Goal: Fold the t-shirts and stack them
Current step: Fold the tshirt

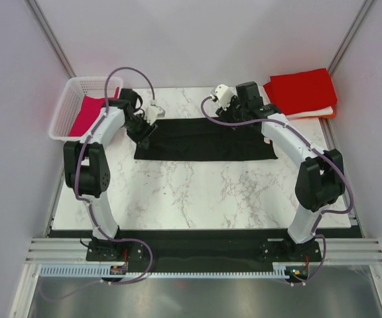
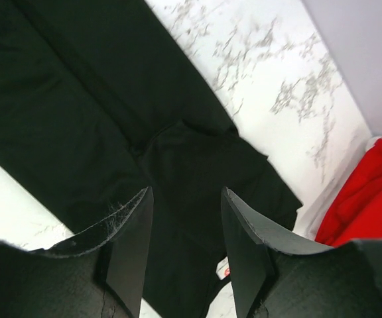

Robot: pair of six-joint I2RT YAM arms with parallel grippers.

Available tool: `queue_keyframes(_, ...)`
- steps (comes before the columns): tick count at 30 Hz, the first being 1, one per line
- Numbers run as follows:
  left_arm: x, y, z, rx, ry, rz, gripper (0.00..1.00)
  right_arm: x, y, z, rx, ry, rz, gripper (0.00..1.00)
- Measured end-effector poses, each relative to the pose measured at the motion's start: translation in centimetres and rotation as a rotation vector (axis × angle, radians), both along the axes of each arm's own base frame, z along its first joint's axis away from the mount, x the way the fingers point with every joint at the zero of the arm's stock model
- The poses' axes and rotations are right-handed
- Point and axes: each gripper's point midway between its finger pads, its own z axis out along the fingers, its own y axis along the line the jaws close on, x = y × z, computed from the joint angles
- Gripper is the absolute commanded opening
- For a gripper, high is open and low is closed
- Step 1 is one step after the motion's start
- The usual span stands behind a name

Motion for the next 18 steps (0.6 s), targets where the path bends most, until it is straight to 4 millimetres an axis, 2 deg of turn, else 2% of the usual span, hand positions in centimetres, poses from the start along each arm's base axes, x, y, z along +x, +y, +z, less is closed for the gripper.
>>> queue_keyframes(2, -1.9, 0.9, -3.3, 0.073, 0.077, -0.095, 0.53, -0.8, -0.5, -1.0, -0.017, 0.026, -0.007, 0.54)
queue_keyframes(4, -2.7, 1.7, -4.9, 0.119, 0.111, -0.155, 0.53, -1.4, -0.9, -1.5, -0.027, 0.040, -0.011, 0.54)
queue_keyframes(9, -2.1, 2.9, -5.5, 0.192, 0.092, -0.242, 0.52, -2.6, -1.5, -1.3, -0.033, 0.041, -0.017, 0.54)
queue_keyframes(13, -1.9, 3.3, -6.3, 0.220, 0.099, -0.266, 0.52, -3.1, -1.9, -0.7, -0.035, 0.029, -0.019, 0.54)
queue_keyframes(18, -2.1, 3.5, -7.2, 0.230, 0.120, -0.283, 0.52, -3.5, -2.1, -1.0, -0.045, 0.033, -0.019, 0.54)
